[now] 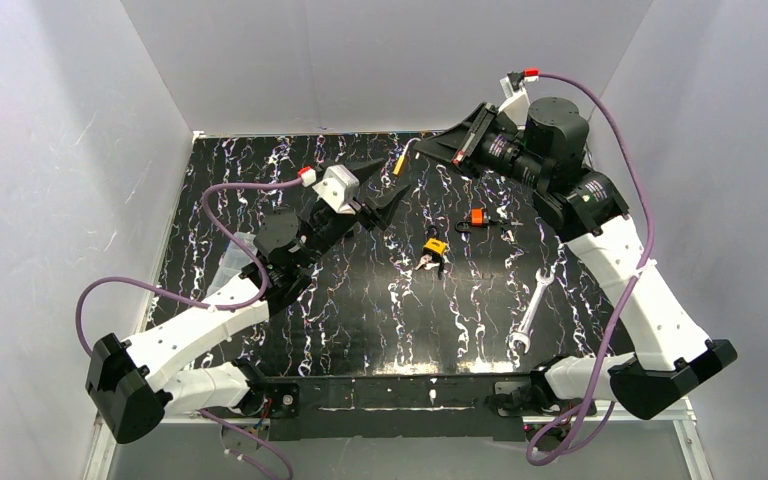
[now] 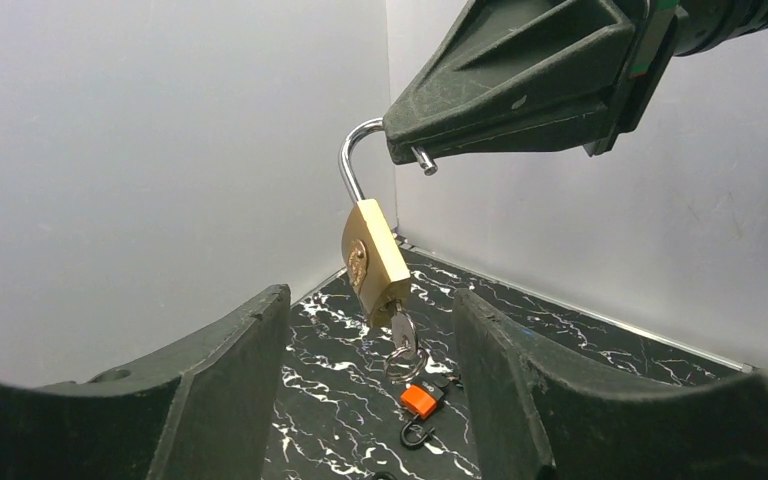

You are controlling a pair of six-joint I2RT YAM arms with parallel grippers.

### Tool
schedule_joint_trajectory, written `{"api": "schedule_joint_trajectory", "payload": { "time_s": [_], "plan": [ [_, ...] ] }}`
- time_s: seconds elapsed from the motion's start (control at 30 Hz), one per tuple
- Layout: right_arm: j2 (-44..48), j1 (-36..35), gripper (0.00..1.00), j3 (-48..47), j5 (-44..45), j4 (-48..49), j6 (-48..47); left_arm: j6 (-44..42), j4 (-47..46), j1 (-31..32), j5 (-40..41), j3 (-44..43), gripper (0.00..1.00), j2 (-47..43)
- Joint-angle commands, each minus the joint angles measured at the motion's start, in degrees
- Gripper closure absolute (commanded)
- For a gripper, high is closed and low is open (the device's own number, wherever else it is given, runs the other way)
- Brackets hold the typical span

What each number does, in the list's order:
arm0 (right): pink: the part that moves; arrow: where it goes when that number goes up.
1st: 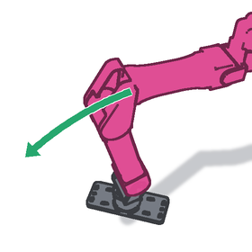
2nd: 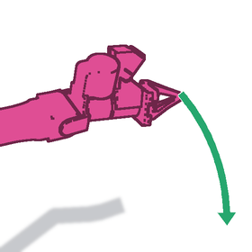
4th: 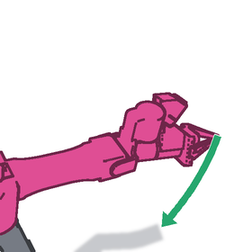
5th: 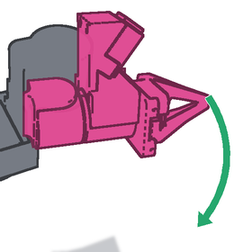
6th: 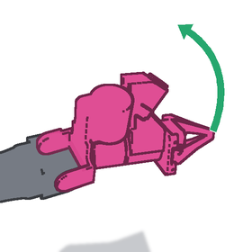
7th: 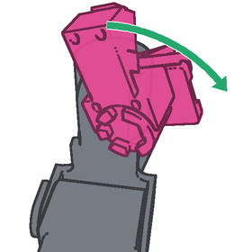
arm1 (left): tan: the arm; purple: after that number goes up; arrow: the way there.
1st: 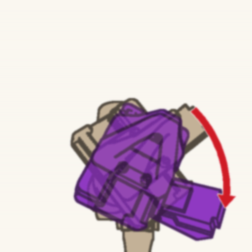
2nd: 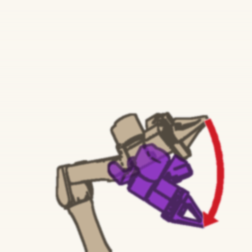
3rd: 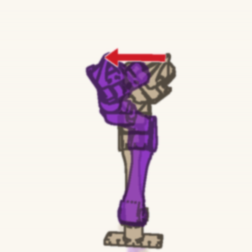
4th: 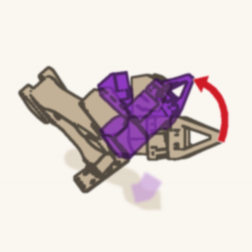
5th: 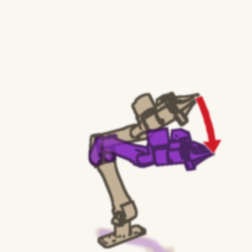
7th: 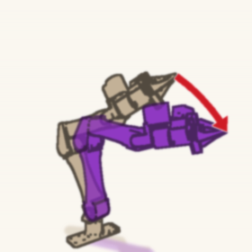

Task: Lock with the key
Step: Pick up the lock from the center of the board, then lock the lock.

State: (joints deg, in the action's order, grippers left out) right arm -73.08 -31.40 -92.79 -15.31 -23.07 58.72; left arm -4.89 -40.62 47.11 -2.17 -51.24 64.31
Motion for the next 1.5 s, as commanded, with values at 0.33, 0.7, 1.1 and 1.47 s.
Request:
{"api": "schedule_joint_trajectory", "payload": {
  "time_s": [0.33, 0.7, 1.1, 1.47],
  "plan": [
    [1.5, -0.7, 0.99, -0.9, 1.6, 4.0, -0.6, 2.1, -3.7, 0.3, 1.4, -1.3, 0.51, 0.5],
    [0.8, -1.2, 0.99, -1.2, 1.5, 3.9, -0.5, 3.2, -5.1, 0.3, 3.1, -1.9, 0.60, 1.8],
    [0.0, -1.6, 0.99, -1.3, 1.3, 4.0, -0.5, 3.6, -5.8, 0.3, 4.2, -2.1, 0.62, 2.2],
    [-0.3, -2.0, 0.99, -1.2, 2.2, 4.0, -0.6, 3.6, -6.5, 0.3, 4.8, -2.2, 0.63, 2.7]
  ]
}}
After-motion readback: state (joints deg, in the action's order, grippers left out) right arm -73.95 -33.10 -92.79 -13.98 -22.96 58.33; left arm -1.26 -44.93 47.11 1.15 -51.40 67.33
